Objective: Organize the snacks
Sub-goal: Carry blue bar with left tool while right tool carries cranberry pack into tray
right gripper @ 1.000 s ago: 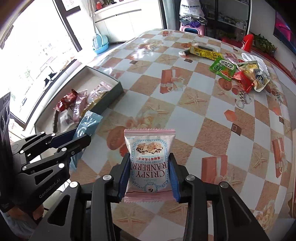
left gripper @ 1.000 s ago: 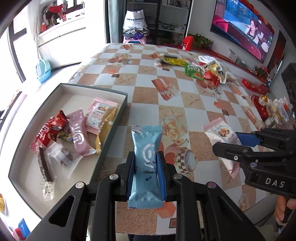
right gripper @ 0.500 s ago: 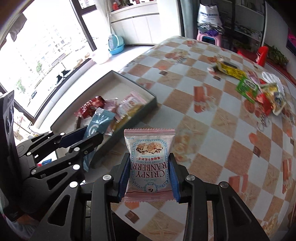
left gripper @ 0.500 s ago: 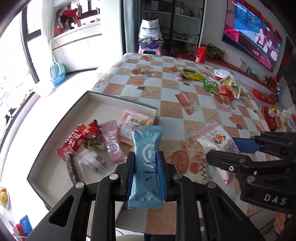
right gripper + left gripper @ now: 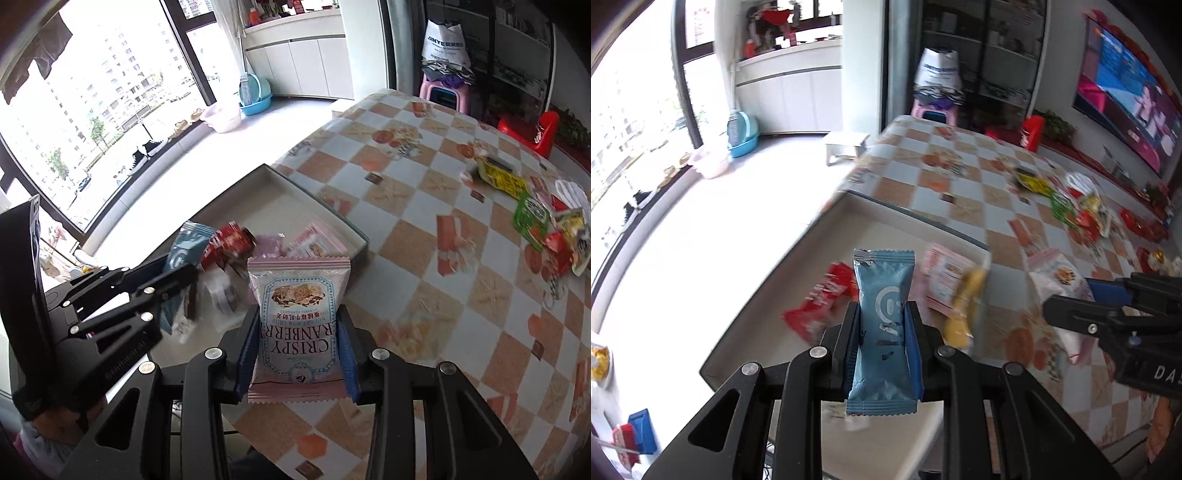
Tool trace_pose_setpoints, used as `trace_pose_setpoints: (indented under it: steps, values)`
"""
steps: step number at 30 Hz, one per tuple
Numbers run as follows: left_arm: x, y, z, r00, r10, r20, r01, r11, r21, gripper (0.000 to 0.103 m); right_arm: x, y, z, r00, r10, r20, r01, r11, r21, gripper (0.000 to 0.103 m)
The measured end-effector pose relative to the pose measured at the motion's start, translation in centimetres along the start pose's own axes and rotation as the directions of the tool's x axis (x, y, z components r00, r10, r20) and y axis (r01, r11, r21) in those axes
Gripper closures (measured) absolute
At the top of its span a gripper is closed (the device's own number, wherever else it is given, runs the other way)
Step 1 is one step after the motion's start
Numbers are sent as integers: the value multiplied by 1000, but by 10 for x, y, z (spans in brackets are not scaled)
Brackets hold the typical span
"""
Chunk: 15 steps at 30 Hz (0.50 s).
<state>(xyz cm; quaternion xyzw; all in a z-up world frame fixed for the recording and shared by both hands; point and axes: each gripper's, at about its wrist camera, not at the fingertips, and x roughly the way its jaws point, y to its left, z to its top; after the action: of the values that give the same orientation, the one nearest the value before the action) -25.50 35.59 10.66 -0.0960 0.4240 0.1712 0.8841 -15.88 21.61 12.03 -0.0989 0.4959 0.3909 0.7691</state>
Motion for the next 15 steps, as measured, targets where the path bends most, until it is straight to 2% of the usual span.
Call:
trace_pose_setpoints:
  steps: [4, 13, 14, 15]
  values:
    - [10, 23, 4, 998, 53, -24, -53, 998, -14, 78, 23, 8, 19, 999, 51, -15, -51, 998, 30, 63]
    - [69, 32, -22, 986, 39, -164, -45, 998, -35, 77, 98, 21, 28, 992, 70, -108, -66, 997, 37, 63]
    - [72, 31, -24, 986, 36, -164, -42, 998, -36, 75, 102, 21, 27, 990, 72, -121, -69, 997, 30, 62]
    - [72, 31, -25, 986, 36, -162, -41, 999, -31, 64, 106, 21, 26, 989, 67, -133, -64, 998, 22, 58]
